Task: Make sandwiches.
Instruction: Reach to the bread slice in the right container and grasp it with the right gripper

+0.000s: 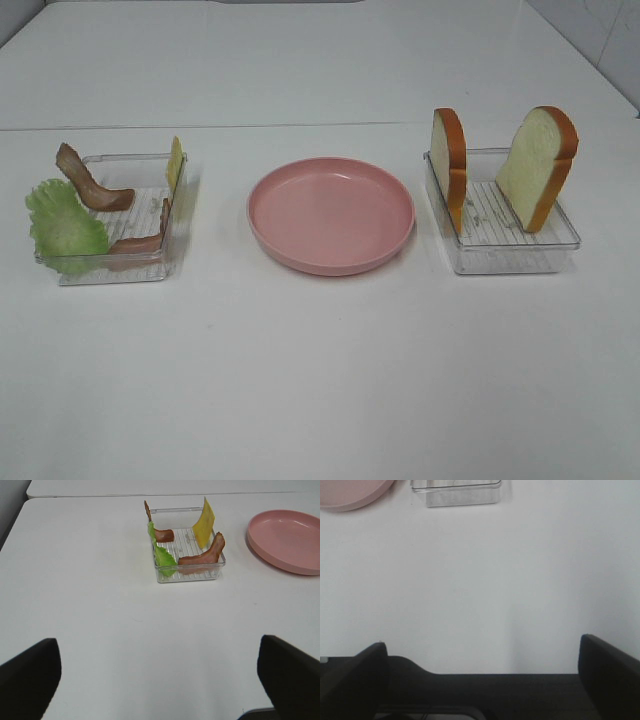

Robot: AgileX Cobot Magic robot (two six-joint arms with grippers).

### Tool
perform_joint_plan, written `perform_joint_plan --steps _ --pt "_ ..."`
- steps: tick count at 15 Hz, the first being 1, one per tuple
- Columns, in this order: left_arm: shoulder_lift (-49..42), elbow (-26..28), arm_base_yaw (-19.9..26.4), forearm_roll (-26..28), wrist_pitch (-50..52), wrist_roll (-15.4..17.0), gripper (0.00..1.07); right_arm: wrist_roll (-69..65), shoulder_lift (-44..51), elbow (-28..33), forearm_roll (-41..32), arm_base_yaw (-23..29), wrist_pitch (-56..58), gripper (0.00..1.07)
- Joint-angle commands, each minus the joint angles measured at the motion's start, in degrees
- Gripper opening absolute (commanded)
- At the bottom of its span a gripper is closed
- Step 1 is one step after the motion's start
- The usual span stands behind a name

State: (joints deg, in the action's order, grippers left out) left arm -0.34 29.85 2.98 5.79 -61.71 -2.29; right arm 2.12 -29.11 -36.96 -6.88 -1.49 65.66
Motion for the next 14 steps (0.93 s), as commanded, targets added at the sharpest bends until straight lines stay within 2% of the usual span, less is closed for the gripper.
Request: perform_joint_plan --steps 1,2,3,4,5,6,10,13,14 --pt "-1.26 -0.17 -0.17 0.17 0.11 0.11 1.01 2.01 -17.99 -10.89 -2.12 -0.06 -0.52 0.99" --pt "-1.26 -0.17 -0.17 0.17 0.11 0.11 1.01 2.06 -21.26 -13.98 -2.12 -0.06 -0.40 0.99" --pt "-1.26 -0.17 -0.17 0.17 0.11 0.11 1.01 2.06 -29.11 -19.60 -1.95 -0.06 -0.06 0.99" --pt "-1.26 -0.17 -0.17 0.17 0.11 0.11 1.01 2.18 -38.39 -28.02 -1.20 -0.06 0.40 0.99" --pt "-1.26 -0.17 -0.17 0.17 0.11 0.11 1.01 2.18 -43.32 -33.46 -0.57 -0.06 0.63 0.99" --pt "-1.26 -0.17 -0.17 0.17 0.11 0.11 1.01 2.18 -45.84 -35.98 -0.23 -0.06 0.97 0.99" --pt "-1.26 -0.17 -0.17 0.17 0.11 0.06 1.01 2.06 -61.76 -54.37 -1.95 0.52 2.75 0.99" --pt "-1.26 -0.17 -0.17 0.17 0.11 -0.06 1.01 0.29 -66.46 -59.59 0.06 4.07 2.86 0.99" --pt "-1.26 -0.17 -0.17 0.17 0.11 -0.06 1.01 -1.32 -70.30 -63.48 0.97 7.22 2.98 0.99"
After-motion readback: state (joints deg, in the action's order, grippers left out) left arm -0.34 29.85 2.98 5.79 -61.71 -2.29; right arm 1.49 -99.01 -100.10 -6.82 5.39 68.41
